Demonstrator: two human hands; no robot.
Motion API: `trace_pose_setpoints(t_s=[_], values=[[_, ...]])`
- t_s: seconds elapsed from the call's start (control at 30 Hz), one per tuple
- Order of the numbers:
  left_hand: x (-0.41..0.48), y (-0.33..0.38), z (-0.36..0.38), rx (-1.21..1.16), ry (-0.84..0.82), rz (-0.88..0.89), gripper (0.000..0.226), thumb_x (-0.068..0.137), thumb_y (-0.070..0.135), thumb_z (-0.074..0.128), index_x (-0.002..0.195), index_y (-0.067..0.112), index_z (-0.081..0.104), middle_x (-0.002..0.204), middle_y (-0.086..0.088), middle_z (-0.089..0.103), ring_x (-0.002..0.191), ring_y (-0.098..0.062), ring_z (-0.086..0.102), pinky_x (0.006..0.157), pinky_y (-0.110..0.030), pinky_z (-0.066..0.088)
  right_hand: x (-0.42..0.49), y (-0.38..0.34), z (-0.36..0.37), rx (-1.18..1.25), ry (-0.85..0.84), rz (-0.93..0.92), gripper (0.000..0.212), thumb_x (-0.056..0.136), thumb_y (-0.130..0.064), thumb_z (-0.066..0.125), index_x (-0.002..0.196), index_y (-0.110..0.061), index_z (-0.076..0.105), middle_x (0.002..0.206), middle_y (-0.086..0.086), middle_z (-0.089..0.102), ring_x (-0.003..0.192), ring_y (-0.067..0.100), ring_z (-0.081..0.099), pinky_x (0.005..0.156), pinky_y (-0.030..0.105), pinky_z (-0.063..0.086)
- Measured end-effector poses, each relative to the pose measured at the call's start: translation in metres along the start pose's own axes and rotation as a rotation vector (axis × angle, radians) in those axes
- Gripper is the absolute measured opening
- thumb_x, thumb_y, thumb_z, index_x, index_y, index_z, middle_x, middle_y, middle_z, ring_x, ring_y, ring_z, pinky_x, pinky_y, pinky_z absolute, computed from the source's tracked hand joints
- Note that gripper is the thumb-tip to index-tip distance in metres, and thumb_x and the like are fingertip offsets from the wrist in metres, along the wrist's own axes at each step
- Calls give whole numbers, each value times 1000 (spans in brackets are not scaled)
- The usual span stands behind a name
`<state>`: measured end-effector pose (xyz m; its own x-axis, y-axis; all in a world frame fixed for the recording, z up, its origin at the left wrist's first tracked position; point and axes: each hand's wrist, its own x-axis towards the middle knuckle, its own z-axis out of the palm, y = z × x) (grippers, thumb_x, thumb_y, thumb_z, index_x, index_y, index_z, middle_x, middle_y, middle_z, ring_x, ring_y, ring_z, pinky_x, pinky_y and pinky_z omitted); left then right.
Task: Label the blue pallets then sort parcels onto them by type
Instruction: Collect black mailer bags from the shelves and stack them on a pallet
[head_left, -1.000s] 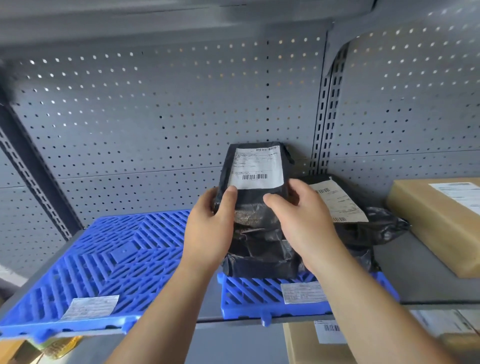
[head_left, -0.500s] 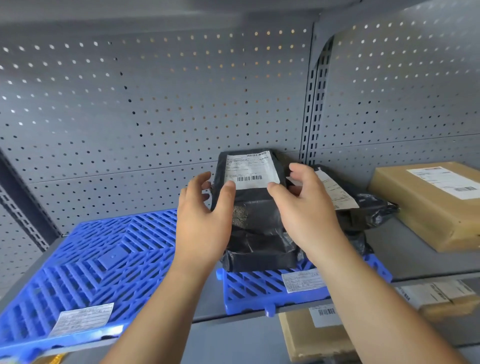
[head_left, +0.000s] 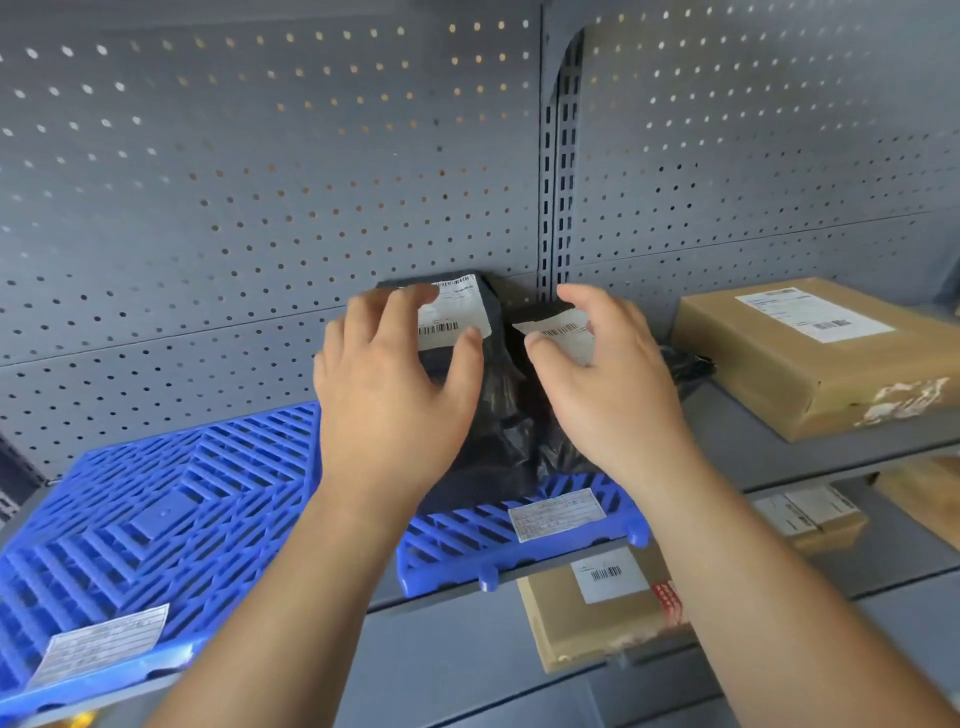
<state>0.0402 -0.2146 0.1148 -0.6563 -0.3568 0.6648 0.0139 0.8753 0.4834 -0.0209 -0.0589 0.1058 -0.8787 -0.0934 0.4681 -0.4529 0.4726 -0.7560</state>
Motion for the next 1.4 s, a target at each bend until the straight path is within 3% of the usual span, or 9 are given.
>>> trace_pose_setpoints(t_s=[0.17,0.3,0.43,0.57,0.9,1.4], values=[[-8,53,14,21,1,91,49,88,53,53,129,28,59,127,2,56,118,-27,50,102,-41,36,-3,22,-48,-105,39,-73,51,91,-36,59,141,-31,52,140,-11,53,132,13,46,101,23,33],[-20,106,42,-2,-53,184,49,88,50,54,130,25,60,123,1,58,115,-28,51,100,-43,40,-9,51,-100,-238,76,-100,52,91,-36,61,141,-24,52,141,-4,54,130,22,48,106,41,43],[-40,161,83,-35,-125,250,47,86,48,57,126,24,62,121,-2,59,110,-30,51,94,-44,42,-20,91,-164,-428,149,-78,54,92,-35,61,141,-16,53,147,5,51,133,30,43,111,45,37],[-65,217,127,-74,-207,309,50,85,49,54,126,23,63,118,-3,60,107,-32,52,95,-46,46,-39,129,-232,-566,183,21,56,93,-40,56,145,-20,48,153,3,46,134,30,41,106,50,39],[-145,371,229,-180,-474,527,49,90,47,56,134,26,56,129,1,57,117,-27,50,95,-46,45,-104,222,-394,-761,292,338,62,96,-45,50,153,-28,34,159,0,38,145,27,32,115,55,31],[-213,551,404,-392,-773,831,51,92,47,59,139,28,51,137,5,55,123,-24,51,97,-43,43,-125,363,-543,-956,405,815,63,97,-54,43,154,-33,25,163,-4,29,150,26,21,118,56,23]])
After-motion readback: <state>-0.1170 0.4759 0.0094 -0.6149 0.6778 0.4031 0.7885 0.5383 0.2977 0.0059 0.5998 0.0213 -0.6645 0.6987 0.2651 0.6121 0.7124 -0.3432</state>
